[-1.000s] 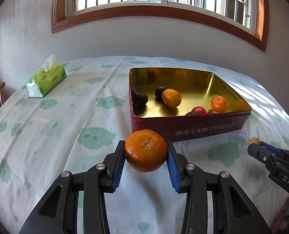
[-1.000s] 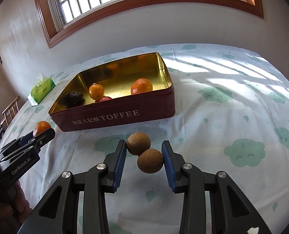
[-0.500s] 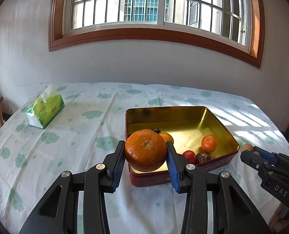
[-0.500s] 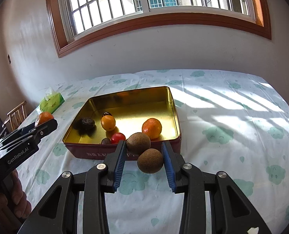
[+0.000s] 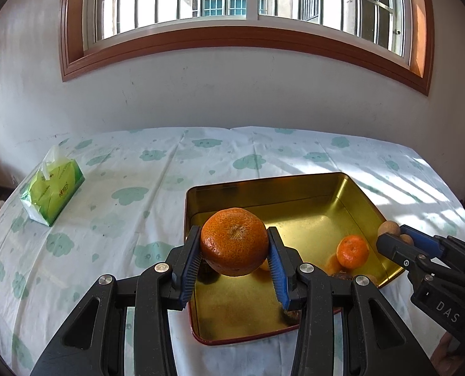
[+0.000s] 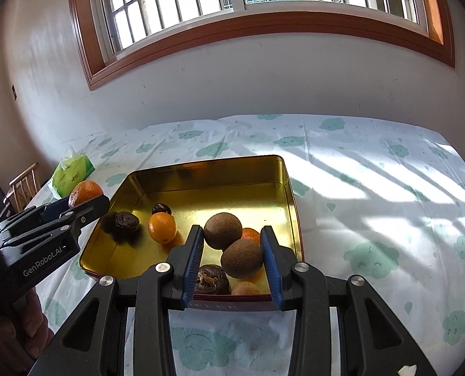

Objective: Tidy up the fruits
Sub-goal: 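Carry the mandarin and brown fruits into the tin and open both tools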

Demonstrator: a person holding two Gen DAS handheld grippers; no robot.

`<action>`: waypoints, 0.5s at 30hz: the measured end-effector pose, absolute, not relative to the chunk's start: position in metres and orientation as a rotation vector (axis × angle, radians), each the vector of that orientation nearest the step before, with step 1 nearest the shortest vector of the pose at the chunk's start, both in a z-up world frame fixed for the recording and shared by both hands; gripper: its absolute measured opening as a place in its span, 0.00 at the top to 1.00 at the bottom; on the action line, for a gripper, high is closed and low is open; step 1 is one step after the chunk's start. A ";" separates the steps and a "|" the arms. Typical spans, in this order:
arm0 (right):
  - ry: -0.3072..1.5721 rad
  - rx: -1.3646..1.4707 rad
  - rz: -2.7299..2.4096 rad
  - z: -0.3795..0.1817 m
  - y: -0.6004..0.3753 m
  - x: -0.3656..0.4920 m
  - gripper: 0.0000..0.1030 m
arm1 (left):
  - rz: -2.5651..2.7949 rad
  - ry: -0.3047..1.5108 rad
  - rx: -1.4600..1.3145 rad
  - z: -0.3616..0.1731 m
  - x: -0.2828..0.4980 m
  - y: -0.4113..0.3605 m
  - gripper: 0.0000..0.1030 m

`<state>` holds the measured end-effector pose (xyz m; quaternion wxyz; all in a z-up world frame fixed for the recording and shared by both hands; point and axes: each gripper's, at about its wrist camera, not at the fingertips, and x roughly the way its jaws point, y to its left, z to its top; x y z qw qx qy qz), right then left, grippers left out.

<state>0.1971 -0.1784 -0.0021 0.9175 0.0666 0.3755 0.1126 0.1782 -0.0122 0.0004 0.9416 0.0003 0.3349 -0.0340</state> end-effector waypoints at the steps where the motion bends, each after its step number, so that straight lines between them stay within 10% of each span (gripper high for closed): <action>1: 0.774 0.134 0.231 -0.004 -0.179 0.199 0.66 | -0.067 0.688 0.002 -0.002 0.181 -0.012 0.60; 15: 0.798 0.129 0.240 -0.020 -0.177 0.219 0.65 | -0.053 0.692 0.013 -0.016 0.198 -0.011 0.51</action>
